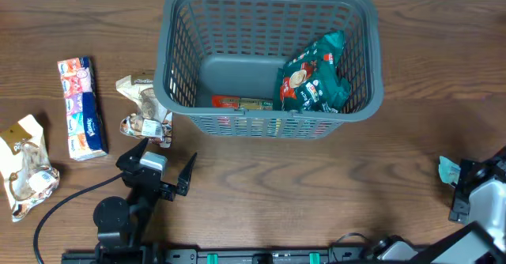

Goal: Pack container
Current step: 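Move the right gripper down onto the mint-green packet, then grasp the mint-green packet with the right gripper and lift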

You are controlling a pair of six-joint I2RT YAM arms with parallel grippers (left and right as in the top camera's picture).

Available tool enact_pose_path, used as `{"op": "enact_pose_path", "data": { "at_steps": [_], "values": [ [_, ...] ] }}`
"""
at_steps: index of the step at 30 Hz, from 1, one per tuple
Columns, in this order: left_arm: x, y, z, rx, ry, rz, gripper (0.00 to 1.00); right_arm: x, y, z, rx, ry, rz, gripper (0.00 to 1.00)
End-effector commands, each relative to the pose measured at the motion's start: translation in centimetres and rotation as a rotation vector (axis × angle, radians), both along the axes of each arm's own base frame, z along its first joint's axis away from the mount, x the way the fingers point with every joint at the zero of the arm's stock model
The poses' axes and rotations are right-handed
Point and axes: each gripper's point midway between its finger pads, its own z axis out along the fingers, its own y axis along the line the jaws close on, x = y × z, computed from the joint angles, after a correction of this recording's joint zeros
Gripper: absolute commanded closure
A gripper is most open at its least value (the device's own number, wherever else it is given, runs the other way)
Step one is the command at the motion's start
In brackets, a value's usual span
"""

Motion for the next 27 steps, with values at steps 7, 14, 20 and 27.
{"op": "enact_pose_path", "data": {
  "at_steps": [7, 14, 20, 27],
  "values": [
    [-0.1, -0.3, -1.2, 0.012, 0.024, -0.019, 0.01, 1.4, -0.3, -3.0, 0.067, -0.017, 0.027, 0.01],
    [-0.1, -0.3, -1.2, 0.012, 0.024, -0.018, 0.01, 2.3, -1.5, -2.9, 0.023, -0.046, 0.040, 0.13],
    [-0.1, -0.3, -1.2, 0.012, 0.024, -0.018, 0.01, 2.7, -1.9, -2.7, 0.003, -0.056, 0.054, 0.82],
    [-0.1, -0.3, -1.2, 0.012, 0.024, -0.018, 0.01, 3.6, -2.1, -2.4, -0.013, -0.060, 0.156, 0.99]
  ]
}}
